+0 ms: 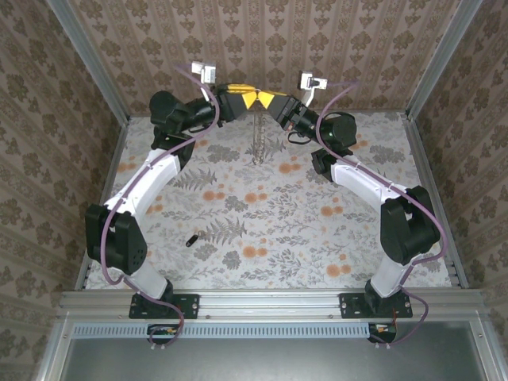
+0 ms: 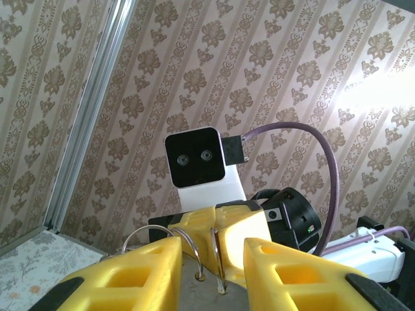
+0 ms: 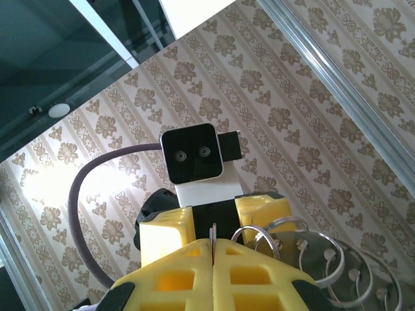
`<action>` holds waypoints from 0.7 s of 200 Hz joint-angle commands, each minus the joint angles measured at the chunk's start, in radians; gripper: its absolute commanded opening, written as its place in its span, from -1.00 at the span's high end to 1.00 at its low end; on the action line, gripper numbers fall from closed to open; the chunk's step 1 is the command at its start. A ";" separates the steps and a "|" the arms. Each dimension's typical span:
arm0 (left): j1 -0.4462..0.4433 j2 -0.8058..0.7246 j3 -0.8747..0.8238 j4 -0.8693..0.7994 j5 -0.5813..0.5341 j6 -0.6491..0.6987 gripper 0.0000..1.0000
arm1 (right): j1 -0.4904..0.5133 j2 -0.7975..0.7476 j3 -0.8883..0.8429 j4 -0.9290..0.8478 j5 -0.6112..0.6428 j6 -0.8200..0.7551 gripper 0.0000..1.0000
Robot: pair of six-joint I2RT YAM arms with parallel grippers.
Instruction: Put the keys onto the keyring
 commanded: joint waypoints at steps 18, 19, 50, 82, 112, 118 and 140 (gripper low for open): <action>-0.009 -0.019 -0.009 -0.017 0.023 0.050 0.43 | 0.004 -0.026 0.011 0.038 -0.010 -0.012 1.00; -0.010 -0.019 -0.009 -0.017 0.023 0.051 0.44 | 0.005 -0.026 0.011 0.038 -0.011 -0.013 1.00; -0.009 -0.017 -0.006 -0.022 0.018 0.057 0.53 | 0.005 -0.025 0.010 0.038 -0.013 -0.013 1.00; -0.011 -0.017 -0.002 -0.030 0.019 0.065 0.80 | 0.005 -0.027 0.009 0.037 -0.012 -0.013 1.00; -0.016 -0.021 0.000 -0.037 0.027 0.075 1.00 | 0.004 -0.028 0.009 0.035 -0.013 -0.014 1.00; -0.016 -0.022 -0.002 -0.043 0.028 0.081 1.00 | 0.005 -0.029 0.009 0.036 -0.014 -0.014 1.00; -0.017 -0.033 -0.003 -0.066 0.030 0.118 1.00 | 0.004 -0.032 0.007 0.031 -0.015 -0.014 1.00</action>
